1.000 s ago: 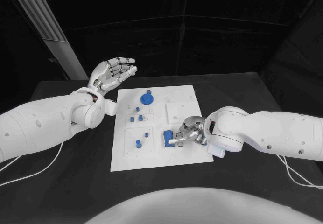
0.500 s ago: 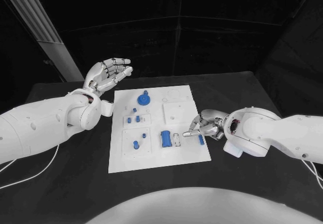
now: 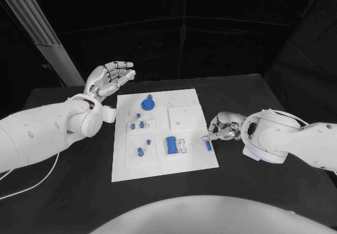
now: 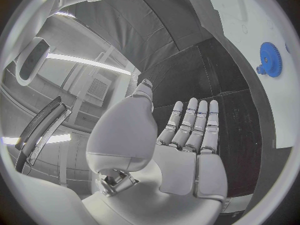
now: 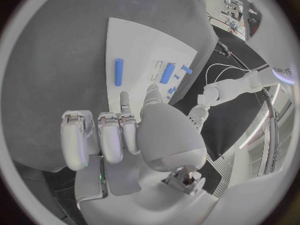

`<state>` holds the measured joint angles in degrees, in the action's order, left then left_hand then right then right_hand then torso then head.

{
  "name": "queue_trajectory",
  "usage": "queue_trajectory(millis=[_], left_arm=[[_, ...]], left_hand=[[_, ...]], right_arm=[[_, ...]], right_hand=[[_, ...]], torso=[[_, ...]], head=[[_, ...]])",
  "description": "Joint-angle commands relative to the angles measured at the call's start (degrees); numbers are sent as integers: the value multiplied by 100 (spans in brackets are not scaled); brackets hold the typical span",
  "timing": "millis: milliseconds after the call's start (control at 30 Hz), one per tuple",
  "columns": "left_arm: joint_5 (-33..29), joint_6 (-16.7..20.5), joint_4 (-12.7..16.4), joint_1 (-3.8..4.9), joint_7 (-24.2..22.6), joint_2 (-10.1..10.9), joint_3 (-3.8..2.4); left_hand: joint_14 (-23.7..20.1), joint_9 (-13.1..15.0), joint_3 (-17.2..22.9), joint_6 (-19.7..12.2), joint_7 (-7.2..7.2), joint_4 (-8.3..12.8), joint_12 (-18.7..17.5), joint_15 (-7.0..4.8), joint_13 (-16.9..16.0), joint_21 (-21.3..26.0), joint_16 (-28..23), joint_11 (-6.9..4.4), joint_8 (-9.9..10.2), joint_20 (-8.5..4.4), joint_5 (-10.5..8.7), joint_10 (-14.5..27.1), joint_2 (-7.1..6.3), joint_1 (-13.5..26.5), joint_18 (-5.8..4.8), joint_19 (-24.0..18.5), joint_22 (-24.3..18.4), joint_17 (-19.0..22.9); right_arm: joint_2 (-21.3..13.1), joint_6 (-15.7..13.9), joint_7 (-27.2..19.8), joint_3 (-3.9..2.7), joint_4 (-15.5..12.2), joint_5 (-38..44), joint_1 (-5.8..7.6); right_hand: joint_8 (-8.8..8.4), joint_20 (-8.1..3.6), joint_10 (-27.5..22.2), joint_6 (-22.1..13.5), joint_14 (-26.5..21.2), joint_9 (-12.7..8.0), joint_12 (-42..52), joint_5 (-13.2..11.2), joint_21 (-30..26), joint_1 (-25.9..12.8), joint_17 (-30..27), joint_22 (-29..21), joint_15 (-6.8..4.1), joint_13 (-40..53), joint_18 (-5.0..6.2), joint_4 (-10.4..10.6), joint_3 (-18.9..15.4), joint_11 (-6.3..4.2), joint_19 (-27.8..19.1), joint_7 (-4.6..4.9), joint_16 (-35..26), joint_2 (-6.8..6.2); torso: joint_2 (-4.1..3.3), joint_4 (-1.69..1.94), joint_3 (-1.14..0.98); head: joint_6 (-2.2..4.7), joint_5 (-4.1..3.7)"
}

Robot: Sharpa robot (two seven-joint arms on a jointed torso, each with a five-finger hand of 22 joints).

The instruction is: Assemble the parts on the task board

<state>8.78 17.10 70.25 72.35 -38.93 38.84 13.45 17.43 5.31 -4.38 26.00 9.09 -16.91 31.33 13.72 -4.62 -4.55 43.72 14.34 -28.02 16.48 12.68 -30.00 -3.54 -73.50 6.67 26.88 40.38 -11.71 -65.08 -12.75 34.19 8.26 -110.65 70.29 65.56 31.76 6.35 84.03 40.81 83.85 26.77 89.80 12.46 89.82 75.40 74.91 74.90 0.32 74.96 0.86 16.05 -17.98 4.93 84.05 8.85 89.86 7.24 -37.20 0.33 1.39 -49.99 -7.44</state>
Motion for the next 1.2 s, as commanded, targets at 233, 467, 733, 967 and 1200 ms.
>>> queue_trajectory(millis=[233,467,733,967,1200], left_arm=[[-11,-48,12,6,-1011,12,-4],[-11,-52,19,5,-1012,13,-4],[-11,-49,18,4,-1010,16,-4],[-11,-57,16,2,-1010,11,-4],[-11,-54,19,0,-1006,17,-4]], left_hand=[[-55,-11,39,-39,737,0,36,-2,8,27,43,-6,-25,15,16,28,41,0,-67,-32,-9,11],[-55,-11,39,-39,737,0,36,-2,8,27,43,-6,-25,15,16,28,41,0,-67,-32,-9,11],[-55,-11,39,-39,737,0,36,-2,8,27,43,-6,-25,15,16,28,41,0,-67,-32,-9,11],[-55,-11,39,-39,737,0,36,-2,8,27,43,-6,-25,15,16,28,41,0,-67,-32,-9,11],[-55,-11,39,-39,737,0,36,-2,8,27,43,-6,-25,15,16,28,41,0,-67,-32,-9,11]], right_arm=[[96,417,552,0,42,704,-22],[154,564,722,0,110,784,-52],[192,743,827,0,153,846,-78],[295,827,818,0,243,787,-120],[400,809,773,0,300,721,-192]], right_hand=[[163,14,597,221,615,-19,20,-43,18,-30,1509,1510,-18,1504,-86,27,4,-65,595,-75,14,41],[220,1,597,270,615,-12,20,-36,18,-26,1509,1510,-33,1504,-86,25,15,-89,595,-100,14,59],[257,-8,597,300,615,-7,20,-29,18,-26,1509,1510,-43,1504,-86,26,23,-104,595,-117,14,74],[294,-19,597,333,615,-4,20,-23,18,-8,1509,1510,-53,1504,-86,14,34,-125,595,-139,14,83],[320,-37,597,352,615,-19,20,65,18,70,1509,1510,-71,1504,-86,-28,64,-149,595,-163,14,76]], torso=[[3,3,1],[-2,9,3],[-1,5,2],[3,9,0],[-3,3,0]], head=[[-1,-9],[-1,-2],[-1,-4],[-1,-7],[-1,7]])
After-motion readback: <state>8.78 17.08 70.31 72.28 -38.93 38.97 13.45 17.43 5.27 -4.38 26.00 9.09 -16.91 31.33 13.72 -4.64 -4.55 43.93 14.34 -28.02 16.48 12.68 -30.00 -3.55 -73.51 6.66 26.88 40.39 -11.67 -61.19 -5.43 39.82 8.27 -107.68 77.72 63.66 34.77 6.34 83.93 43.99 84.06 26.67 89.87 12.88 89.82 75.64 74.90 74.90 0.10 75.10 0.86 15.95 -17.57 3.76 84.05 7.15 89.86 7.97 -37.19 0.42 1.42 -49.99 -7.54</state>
